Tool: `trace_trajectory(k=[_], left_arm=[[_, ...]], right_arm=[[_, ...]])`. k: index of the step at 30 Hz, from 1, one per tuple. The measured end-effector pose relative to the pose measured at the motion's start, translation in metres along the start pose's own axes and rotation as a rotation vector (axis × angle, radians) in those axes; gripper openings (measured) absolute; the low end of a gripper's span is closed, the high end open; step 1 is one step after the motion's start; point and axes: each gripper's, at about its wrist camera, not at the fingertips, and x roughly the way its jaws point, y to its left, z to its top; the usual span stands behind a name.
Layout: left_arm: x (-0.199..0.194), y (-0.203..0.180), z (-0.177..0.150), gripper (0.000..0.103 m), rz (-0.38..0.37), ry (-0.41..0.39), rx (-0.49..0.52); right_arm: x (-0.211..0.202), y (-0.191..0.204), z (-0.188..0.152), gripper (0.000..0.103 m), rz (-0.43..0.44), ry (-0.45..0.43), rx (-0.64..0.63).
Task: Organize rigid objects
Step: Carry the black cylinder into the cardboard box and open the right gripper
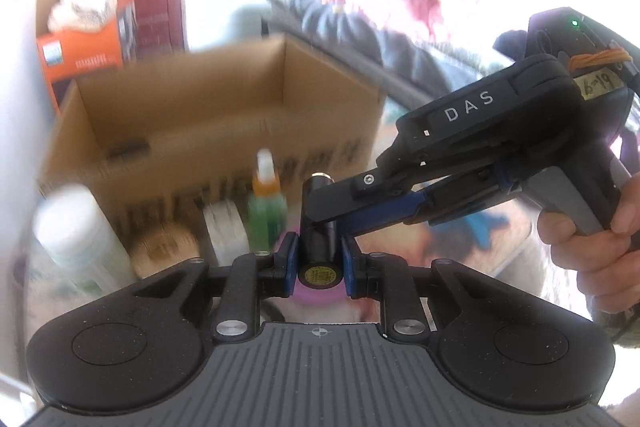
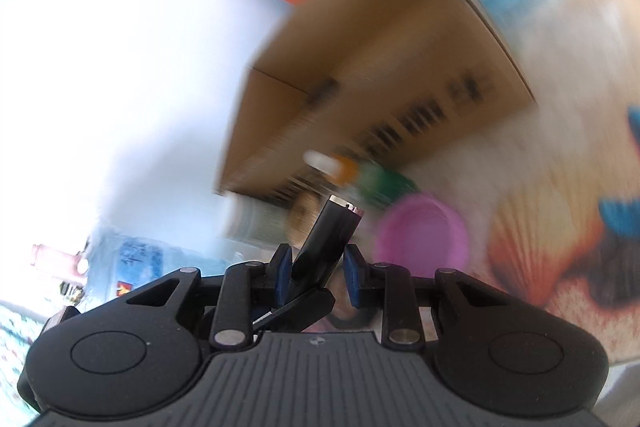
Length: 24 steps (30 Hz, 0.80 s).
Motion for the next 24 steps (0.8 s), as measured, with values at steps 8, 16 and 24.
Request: trace_trajectory(k=[8,16,24], left_arm=[[-0.025,0.023,0.053,0.021,0.077,-0.141,-0.015],[0.029,0.098,0.088,0.021,0.039,0.009,-0.204],[0.088,0.141,0.088,0.021,0.040,0.221,-0.313]], right_arm=[[0.000,0.068,0.050,0.030,0.072,-0.070,-0.186],[0.075,0.074,0.122,0.030,0.042,0.086,-0.120],[0.158,0.041,0.161,0.030,-0.068,0.256,-0.030]])
